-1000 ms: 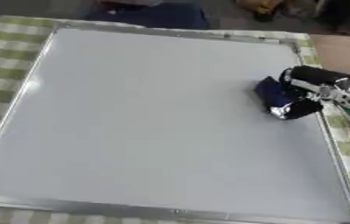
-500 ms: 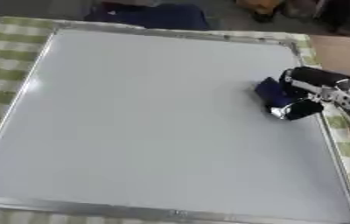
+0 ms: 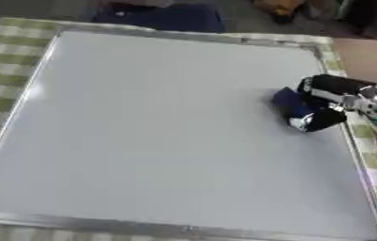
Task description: Wipe the whiteboard clean with a brush.
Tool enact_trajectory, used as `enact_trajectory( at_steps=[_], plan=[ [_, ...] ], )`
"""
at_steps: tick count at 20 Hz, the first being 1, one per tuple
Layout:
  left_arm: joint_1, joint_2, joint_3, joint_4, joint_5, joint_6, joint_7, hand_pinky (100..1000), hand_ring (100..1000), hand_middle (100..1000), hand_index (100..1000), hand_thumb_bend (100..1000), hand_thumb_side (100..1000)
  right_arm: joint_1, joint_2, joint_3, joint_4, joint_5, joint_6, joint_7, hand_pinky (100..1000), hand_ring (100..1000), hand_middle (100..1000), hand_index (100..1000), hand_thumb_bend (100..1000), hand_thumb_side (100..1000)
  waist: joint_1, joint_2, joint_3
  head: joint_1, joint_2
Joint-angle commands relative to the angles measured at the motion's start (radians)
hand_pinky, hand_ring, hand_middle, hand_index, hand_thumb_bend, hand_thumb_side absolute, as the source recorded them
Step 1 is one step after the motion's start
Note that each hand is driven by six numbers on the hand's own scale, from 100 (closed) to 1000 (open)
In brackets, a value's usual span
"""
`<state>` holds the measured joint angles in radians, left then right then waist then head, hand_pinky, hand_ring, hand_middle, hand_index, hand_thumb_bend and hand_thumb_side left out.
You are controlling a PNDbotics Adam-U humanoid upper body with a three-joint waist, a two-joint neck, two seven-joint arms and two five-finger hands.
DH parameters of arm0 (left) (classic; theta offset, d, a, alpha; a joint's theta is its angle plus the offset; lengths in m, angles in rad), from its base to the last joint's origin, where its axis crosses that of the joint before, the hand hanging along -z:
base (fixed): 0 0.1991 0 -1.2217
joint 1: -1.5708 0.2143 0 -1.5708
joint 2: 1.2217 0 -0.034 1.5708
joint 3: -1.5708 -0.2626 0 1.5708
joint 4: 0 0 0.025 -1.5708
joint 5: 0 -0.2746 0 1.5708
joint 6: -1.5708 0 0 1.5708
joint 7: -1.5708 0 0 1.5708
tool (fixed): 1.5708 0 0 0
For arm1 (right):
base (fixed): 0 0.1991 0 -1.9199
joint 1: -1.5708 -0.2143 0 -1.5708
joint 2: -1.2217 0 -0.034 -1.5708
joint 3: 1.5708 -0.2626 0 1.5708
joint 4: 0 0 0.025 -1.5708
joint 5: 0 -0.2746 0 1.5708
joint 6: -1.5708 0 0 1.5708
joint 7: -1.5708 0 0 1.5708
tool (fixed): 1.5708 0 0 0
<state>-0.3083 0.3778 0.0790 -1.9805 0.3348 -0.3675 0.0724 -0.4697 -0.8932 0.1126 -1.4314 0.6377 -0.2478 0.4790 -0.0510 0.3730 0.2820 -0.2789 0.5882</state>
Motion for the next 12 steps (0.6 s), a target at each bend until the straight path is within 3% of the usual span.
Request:
enact_trajectory(
  at_steps=[1, 12],
  plan=[
    [-0.008, 0.017, 0.008, -0.020, 0.005, 0.002, -0.001, 539, 634, 587, 536, 105, 996, -0.002, -0.031, 0.009, -0.045, -0.014, -0.002, 0.024, 239, 328, 166, 278, 100, 605, 0.002, -0.024, 0.000, 0.002, 0.002],
    [-0.011, 0.016, 0.009, -0.020, 0.007, 0.004, 0.000, 541, 635, 588, 537, 108, 994, 0.027, -0.033, 0.045, -0.155, -0.045, 0.001, 0.078, 213, 311, 156, 281, 100, 599, 0.000, -0.026, -0.003, 0.002, 0.002]
  ],
)
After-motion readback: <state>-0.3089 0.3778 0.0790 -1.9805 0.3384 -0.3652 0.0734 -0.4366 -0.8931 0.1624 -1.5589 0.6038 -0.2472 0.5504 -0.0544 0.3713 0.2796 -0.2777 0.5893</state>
